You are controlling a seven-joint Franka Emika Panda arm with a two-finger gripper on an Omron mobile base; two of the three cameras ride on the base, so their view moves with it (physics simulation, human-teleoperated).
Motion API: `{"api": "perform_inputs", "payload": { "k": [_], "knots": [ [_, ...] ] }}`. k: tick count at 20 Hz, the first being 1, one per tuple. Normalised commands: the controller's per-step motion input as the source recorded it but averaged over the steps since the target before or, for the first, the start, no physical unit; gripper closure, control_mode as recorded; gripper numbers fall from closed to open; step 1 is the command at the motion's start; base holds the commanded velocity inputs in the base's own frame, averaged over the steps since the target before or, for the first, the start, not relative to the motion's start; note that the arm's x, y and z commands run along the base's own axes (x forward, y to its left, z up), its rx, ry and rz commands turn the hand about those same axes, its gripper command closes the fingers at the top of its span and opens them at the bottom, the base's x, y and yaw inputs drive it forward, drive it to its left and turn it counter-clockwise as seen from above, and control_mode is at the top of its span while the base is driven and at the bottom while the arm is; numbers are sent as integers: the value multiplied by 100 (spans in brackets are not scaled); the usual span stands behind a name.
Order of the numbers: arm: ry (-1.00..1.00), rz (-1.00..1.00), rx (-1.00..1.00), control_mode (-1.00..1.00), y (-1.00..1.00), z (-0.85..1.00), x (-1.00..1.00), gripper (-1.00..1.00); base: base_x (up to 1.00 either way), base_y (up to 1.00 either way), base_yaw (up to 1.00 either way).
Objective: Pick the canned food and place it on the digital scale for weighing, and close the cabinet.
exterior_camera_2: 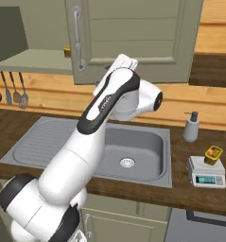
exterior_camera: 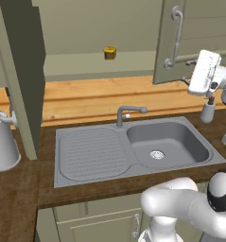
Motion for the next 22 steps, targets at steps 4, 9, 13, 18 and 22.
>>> {"api": "perform_inputs", "payload": {
  "k": [4, 9, 13, 18, 22],
  "knots": [
    [40, 8, 13, -100, 14, 19, 69, -100, 0, 0, 0],
    [11, 1, 5, -100, 21, 0, 80, -100, 0, 0, 0],
    [0, 0, 6, -100, 35, -22, 49, -100, 0, 0, 0],
    [-5, 2, 13, -100, 23, -6, -33, -100, 0, 0, 0],
    [-13, 0, 9, -100, -1, 26, -100, -100, 0, 0, 0]
  ]
}}
